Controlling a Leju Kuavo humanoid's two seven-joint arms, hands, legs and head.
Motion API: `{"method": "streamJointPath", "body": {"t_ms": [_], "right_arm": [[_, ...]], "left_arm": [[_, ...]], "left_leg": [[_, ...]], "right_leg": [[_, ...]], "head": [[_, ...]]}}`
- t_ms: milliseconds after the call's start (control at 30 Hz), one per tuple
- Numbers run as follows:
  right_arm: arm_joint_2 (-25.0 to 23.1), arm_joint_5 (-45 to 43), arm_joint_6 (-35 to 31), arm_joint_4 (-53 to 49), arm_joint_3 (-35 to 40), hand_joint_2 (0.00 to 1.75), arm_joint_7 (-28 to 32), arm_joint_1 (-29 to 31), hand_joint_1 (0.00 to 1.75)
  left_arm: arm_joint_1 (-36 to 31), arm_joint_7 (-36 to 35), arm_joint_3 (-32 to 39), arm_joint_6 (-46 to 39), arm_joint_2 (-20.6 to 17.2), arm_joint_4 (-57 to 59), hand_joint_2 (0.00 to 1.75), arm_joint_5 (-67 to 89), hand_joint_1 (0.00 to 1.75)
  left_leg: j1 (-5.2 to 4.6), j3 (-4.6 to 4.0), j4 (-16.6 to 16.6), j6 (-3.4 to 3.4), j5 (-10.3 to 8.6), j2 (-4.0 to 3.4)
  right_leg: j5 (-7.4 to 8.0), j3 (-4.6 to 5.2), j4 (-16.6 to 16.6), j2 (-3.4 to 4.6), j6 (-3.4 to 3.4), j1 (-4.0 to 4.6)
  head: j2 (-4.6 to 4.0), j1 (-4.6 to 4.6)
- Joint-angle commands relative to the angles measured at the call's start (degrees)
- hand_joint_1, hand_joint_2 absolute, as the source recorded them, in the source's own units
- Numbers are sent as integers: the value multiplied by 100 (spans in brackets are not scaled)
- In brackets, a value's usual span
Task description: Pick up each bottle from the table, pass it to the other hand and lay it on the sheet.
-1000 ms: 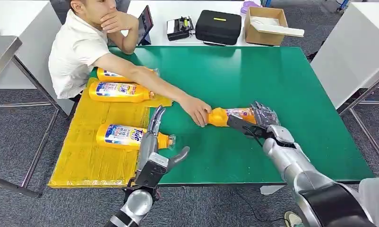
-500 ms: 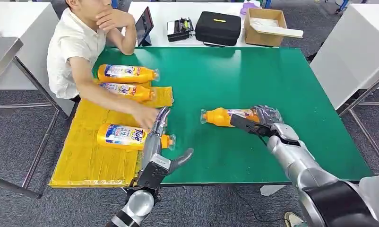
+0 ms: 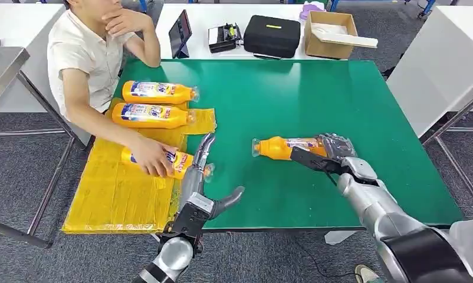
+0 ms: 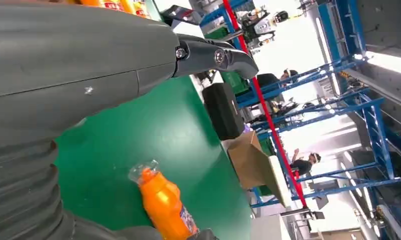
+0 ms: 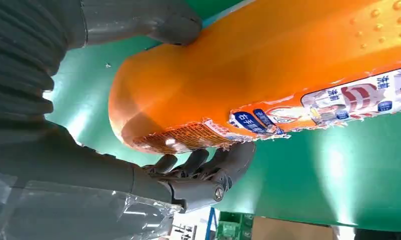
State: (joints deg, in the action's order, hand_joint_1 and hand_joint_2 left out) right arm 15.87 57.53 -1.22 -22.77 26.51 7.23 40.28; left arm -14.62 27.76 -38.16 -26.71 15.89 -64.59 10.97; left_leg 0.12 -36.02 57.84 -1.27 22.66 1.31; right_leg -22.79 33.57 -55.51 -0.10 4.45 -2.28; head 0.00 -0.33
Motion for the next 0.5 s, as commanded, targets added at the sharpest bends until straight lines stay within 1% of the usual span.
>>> {"method": "streamJointPath", "body": {"t_ms": [33,67,100,133,200,233,267,300,333,367,400,433,467,500], "right_arm": [[-40,-63,-41,326,118,175,19,-359,175],[-40,-63,-41,326,118,175,19,-359,175],[-40,-63,-41,326,118,175,19,-359,175],[-47,-193,-62,297,3,175,133,-391,175],[-57,-490,-232,157,-262,175,507,-509,175],[-58,-611,-452,-3,-376,175,709,-600,175],[-97,-760,-610,-130,-512,175,886,-654,175],[-115,-818,-670,-197,-564,175,953,-673,175],[-118,-786,-898,-368,-558,175,1025,-700,175],[-150,-857,-1056,-557,-636,175,1116,-739,175],[-161,-861,-1154,-656,-653,175,1147,-758,175],[-170,-858,-1109,-751,-648,175,1117,-769,175],[-170,-839,-1245,-900,-666,175,1133,-809,175],[-159,-772,-1454,-1055,-655,175,1176,-839,175]], "left_arm": [[-82,-25,-156,53,-107,79,175,-27,0],[-82,-25,-156,53,-107,79,175,-27,0],[-82,-25,-156,53,-107,79,175,-27,0],[-77,-25,-164,70,-109,83,175,-30,0],[-45,-22,-164,95,-107,64,175,-53,0],[-9,-11,-161,119,-107,25,175,-77,0],[24,5,-143,121,-110,-17,175,-96,0],[37,11,-139,118,-113,-36,175,-98,0],[59,13,-125,109,-116,-69,175,-102,0],[85,14,-100,88,-116,-108,175,-105,0],[96,17,-89,76,-113,-124,175,-106,0],[106,17,-83,85,-121,-145,175,-105,0],[125,22,-57,69,-110,-160,175,-110,0],[139,36,-41,59,-108,-180,175,-111,0]], "left_leg": [[18,15,-8,9,5,3],[12,13,-4,6,4,5],[17,16,-7,8,6,2],[11,15,-6,5,4,3],[15,14,-4,6,4,7],[25,17,-5,11,10,0],[13,15,-6,6,4,6],[18,15,-6,8,5,3],[11,14,-6,7,5,-1],[13,13,-6,9,8,-8],[8,8,-3,7,8,-13],[12,8,-3,10,12,-26],[8,0,-2,7,9,-19],[10,4,-1,10,13,-27]], "right_leg": [[-3,-27,20,-15,-33,23],[-4,-21,12,-13,-22,15],[-4,-26,18,-14,-33,22],[-4,-23,14,-11,-23,14],[-5,-24,15,-16,-25,18],[-7,-32,23,-18,-48,31],[-4,-26,15,-13,-22,16],[-4,-26,18,-14,-31,22],[-3,-21,13,-6,-23,14],[-4,-21,13,-1,-30,17],[-3,-16,7,6,-21,11],[-1,-15,8,15,-28,16],[-1,-9,4,9,-20,11],[-4,-10,4,13,-31,15]], "head": [[0,0],[0,2],[0,0],[0,0],[0,2],[0,0],[0,2],[0,2],[0,2],[0,0],[0,0],[0,0],[0,0],[0,0]]}}
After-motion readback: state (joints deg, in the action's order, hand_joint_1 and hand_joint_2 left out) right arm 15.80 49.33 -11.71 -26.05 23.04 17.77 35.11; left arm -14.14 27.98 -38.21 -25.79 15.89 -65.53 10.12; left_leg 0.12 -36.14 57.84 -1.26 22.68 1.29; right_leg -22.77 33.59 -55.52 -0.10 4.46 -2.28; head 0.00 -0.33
